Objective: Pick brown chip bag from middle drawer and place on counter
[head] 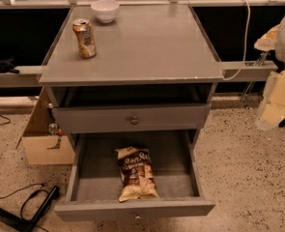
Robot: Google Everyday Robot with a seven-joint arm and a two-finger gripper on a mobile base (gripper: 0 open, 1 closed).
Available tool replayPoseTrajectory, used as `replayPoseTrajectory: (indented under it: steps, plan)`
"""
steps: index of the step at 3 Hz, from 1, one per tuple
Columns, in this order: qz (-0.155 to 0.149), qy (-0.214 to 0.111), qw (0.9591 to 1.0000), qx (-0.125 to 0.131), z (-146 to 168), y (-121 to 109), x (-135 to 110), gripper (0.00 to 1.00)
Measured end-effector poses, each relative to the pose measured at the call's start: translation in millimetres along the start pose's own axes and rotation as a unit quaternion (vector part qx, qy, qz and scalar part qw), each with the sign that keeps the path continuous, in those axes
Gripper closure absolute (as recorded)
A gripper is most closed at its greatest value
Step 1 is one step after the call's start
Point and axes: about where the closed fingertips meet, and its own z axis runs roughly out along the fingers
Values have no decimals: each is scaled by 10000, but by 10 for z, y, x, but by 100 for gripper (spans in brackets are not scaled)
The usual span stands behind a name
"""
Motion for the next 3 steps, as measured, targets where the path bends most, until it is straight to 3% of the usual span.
replayPoseTrajectory:
  steps: [1,2,3]
  plan:
    - [0,0,10000,0,0,0,0,0]
    - [-67,-381,9992,-112,291,21,-94,0]
    - [137,-835,9955,-423,1009,140,-228,0]
